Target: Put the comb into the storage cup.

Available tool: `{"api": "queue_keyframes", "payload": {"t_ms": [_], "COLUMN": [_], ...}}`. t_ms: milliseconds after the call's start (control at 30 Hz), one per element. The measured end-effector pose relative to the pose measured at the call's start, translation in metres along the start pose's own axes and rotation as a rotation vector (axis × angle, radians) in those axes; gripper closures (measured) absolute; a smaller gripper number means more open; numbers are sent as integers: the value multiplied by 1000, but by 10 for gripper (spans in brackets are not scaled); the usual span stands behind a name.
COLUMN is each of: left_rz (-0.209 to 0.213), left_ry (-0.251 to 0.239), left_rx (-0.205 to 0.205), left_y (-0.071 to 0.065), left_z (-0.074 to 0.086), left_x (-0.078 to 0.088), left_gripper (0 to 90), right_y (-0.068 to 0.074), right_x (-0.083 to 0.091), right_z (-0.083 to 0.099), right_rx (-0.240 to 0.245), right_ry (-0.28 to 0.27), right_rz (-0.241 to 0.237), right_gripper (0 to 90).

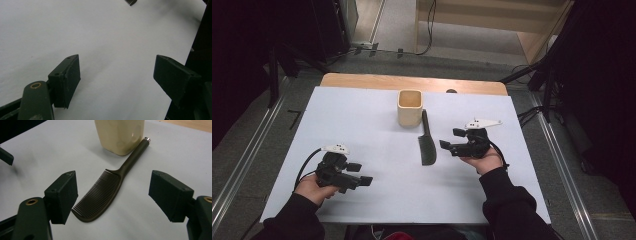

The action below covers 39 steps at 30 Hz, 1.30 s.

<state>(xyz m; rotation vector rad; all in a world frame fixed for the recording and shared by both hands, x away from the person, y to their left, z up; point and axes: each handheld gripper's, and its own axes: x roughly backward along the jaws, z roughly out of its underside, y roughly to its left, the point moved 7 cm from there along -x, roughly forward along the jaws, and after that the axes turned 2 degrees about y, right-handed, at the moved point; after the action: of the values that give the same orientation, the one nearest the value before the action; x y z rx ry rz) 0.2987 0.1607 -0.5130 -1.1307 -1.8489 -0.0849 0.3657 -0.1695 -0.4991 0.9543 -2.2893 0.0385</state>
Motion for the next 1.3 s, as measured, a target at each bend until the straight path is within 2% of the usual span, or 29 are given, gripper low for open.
{"api": "queue_keyframes", "payload": {"t_ms": [400, 700, 1033, 1300], "left_rz": [-1, 0, 1, 1], "left_ry": [3, 1, 3, 3], "left_rx": [1, 2, 6, 3], "left_y": [0, 1, 2, 2], "left_z": [0, 0, 0, 0], "left_x": [0, 0, -1, -1], "left_gripper": [221, 221, 221, 221], "right_y": [-2, -7, -15, -16], "right_x": [-14, -27, -38, -54], "right_z": [-10, -15, -24, -34], "right_rx": [5, 11, -13, 2], "right_ry": [1, 27, 22, 35], "right_rz": [3, 7, 6, 5], "right_gripper": [227, 231, 250, 261]}}
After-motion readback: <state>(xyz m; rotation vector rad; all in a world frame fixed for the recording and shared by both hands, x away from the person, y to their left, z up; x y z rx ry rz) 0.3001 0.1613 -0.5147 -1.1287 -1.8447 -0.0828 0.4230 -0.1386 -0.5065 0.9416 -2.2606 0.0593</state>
